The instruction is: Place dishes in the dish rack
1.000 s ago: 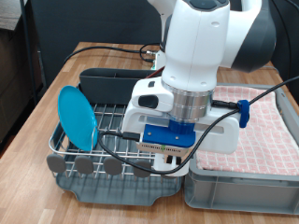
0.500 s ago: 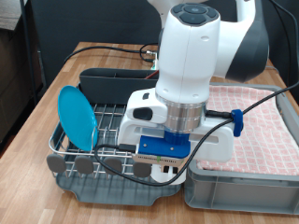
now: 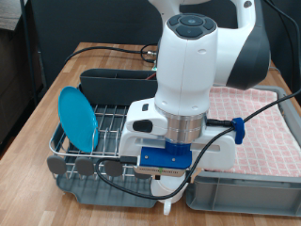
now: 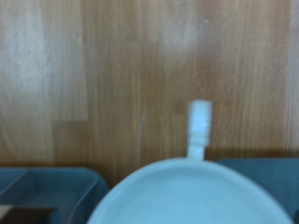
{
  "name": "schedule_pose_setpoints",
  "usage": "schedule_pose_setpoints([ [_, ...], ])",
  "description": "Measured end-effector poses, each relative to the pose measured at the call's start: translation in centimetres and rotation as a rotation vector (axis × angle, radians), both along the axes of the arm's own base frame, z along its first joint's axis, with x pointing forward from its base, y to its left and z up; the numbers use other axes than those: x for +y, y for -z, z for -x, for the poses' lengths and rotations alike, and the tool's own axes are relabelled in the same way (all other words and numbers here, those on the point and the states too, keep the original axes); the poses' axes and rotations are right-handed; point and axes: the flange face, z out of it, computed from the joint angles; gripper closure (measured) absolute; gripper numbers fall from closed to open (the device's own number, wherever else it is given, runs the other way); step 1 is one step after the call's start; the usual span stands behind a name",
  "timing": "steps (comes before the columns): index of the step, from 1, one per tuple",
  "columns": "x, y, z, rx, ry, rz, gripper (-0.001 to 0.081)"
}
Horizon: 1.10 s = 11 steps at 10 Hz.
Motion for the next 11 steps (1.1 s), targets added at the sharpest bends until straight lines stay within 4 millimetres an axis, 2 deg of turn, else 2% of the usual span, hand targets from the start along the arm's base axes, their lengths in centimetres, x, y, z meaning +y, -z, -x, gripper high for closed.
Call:
schedule_pose_setpoints([
  [2, 0.9, -1.4, -0.5, 0.103, -0.034, -0.034, 0.0102],
  [3, 1.1, -2.3, -0.8, 0.141, -0.038, -0.044, 0.0102],
  [4, 1.4, -3.2, -1.1, 0.148, -0.036, -0.045, 0.0027],
  [8, 2.8, -7.1, -2.0, 0.118, 0.006, -0.017, 0.0004],
  [11, 4.9, -8.9, -2.2, 0.096, 0.033, 0.011, 0.0004],
])
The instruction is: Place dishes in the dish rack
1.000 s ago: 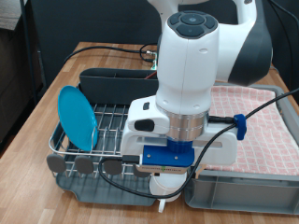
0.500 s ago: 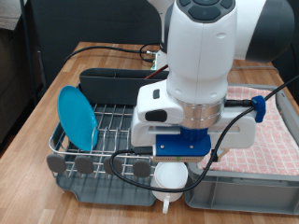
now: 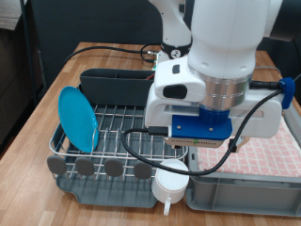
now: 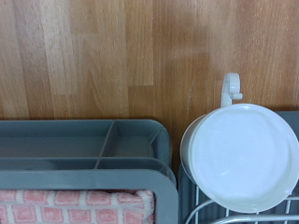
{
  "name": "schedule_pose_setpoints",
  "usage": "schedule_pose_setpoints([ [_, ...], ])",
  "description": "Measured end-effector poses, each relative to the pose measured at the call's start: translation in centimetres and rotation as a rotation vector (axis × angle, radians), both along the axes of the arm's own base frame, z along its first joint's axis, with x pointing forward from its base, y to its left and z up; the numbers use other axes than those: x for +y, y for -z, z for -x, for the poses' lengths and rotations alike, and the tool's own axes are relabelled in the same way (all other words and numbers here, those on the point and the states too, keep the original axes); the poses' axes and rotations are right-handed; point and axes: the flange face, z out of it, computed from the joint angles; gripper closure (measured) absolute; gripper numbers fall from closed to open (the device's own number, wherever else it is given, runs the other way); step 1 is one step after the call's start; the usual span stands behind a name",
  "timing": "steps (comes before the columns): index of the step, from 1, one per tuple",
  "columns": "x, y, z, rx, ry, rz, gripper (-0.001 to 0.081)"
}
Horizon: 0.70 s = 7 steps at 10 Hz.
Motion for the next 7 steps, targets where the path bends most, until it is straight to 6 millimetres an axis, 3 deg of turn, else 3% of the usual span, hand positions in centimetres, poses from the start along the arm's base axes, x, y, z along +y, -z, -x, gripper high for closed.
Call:
schedule_pose_setpoints([
  [3, 3.1, -1.0, 0.2, -0.052, 0.005, 0.039, 0.0004],
  [7, 6.2, -2.1, 2.0, -0.082, 0.014, 0.069, 0.0004],
])
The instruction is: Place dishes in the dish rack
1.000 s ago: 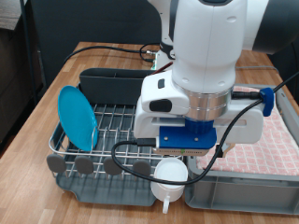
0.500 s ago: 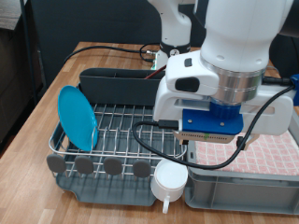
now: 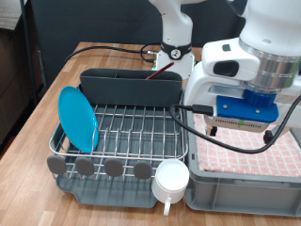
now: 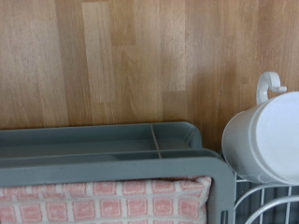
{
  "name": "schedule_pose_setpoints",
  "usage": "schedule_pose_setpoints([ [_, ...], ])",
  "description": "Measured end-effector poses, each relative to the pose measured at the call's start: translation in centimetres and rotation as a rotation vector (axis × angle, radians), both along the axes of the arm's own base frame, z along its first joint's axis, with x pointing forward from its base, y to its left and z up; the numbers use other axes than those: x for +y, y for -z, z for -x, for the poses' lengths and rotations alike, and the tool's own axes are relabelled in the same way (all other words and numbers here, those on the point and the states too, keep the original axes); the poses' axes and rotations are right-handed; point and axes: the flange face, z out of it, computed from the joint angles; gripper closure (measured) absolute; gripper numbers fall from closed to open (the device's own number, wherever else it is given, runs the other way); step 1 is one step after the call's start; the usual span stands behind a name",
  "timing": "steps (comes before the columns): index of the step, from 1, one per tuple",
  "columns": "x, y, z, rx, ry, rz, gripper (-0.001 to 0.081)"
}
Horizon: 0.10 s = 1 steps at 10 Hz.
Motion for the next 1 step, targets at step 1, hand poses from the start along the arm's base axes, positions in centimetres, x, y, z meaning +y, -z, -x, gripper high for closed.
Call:
schedule_pose_setpoints([
  [1, 0.39, -0.23, 0.51, -0.001, 0.001, 0.007, 0.0004],
])
